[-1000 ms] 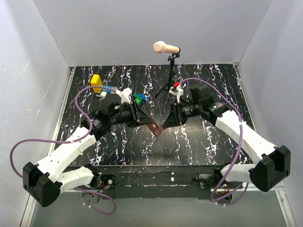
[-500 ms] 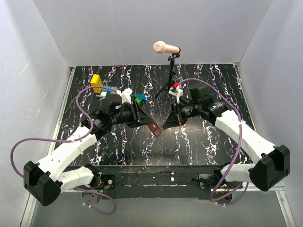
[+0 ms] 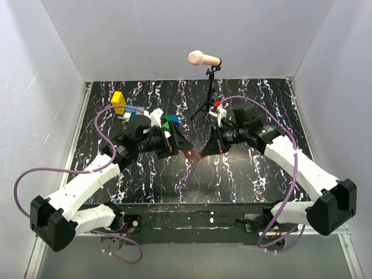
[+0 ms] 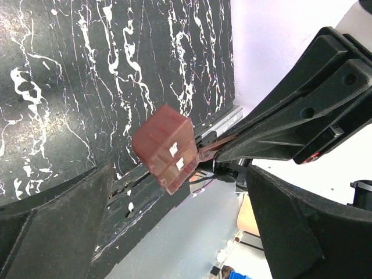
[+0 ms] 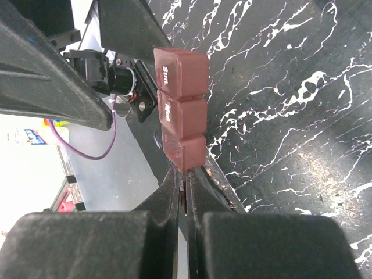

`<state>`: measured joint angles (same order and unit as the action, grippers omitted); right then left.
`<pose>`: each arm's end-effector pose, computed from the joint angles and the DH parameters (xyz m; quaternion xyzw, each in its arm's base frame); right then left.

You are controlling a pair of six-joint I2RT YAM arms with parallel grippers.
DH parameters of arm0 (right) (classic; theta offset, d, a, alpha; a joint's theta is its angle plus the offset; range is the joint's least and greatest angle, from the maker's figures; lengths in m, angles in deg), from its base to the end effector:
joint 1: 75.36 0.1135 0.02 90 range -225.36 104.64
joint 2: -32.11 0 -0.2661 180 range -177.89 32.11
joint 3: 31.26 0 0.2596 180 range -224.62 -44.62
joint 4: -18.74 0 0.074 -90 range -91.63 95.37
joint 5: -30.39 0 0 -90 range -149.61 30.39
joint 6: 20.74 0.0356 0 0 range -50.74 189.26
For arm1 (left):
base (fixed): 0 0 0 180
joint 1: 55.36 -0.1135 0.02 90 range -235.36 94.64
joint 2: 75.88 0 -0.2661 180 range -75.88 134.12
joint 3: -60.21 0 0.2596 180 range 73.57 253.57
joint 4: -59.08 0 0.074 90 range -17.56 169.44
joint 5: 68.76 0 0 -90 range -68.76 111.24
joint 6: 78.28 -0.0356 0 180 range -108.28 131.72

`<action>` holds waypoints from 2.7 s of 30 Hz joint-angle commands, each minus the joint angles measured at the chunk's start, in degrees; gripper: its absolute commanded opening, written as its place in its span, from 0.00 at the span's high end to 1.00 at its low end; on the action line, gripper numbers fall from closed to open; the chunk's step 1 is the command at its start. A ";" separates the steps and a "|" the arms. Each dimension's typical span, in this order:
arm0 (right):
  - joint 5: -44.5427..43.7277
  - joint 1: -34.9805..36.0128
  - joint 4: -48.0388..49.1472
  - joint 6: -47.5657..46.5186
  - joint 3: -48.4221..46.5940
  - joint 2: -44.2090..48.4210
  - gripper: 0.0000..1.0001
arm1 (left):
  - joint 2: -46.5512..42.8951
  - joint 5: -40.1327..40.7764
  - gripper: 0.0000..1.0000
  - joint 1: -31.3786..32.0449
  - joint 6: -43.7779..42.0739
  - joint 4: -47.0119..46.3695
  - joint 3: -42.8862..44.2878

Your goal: Sort the pills into containers

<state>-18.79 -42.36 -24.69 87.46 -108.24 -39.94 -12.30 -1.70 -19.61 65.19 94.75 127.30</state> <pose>0.2185 0.1696 0.3261 -0.2590 0.8176 0.4592 0.2315 0.1957 -0.1580 0.3109 -0.0371 0.8624 -0.4567 0.2152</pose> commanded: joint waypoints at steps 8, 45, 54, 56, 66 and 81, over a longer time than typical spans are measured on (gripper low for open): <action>-7.50 -3.45 3.25 5.09 3.75 1.39 0.99 | -0.90 3.51 0.02 -0.06 -3.55 3.97 4.53; -10.32 -14.45 20.75 11.60 20.99 -12.06 0.99 | -2.57 3.69 0.02 -0.15 -3.55 4.50 3.75; -13.92 -14.71 17.50 12.74 21.07 -12.68 0.71 | -3.28 4.04 0.02 -0.06 -3.46 4.50 3.22; -14.62 -14.80 17.15 12.57 21.16 -11.80 0.60 | -3.45 4.04 0.02 -0.06 -3.46 4.59 3.04; -18.93 -14.89 12.05 12.04 19.32 -6.00 0.16 | -3.72 4.83 0.02 -0.15 -3.38 5.20 2.96; -20.51 -14.89 4.41 8.61 12.82 2.71 0.02 | 2.25 8.07 0.02 -0.15 -7.14 7.30 5.05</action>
<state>-38.68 -56.99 -17.32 97.73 -91.91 -38.52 -12.26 3.08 -19.61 61.56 99.40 130.10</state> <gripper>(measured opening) 0.983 0.981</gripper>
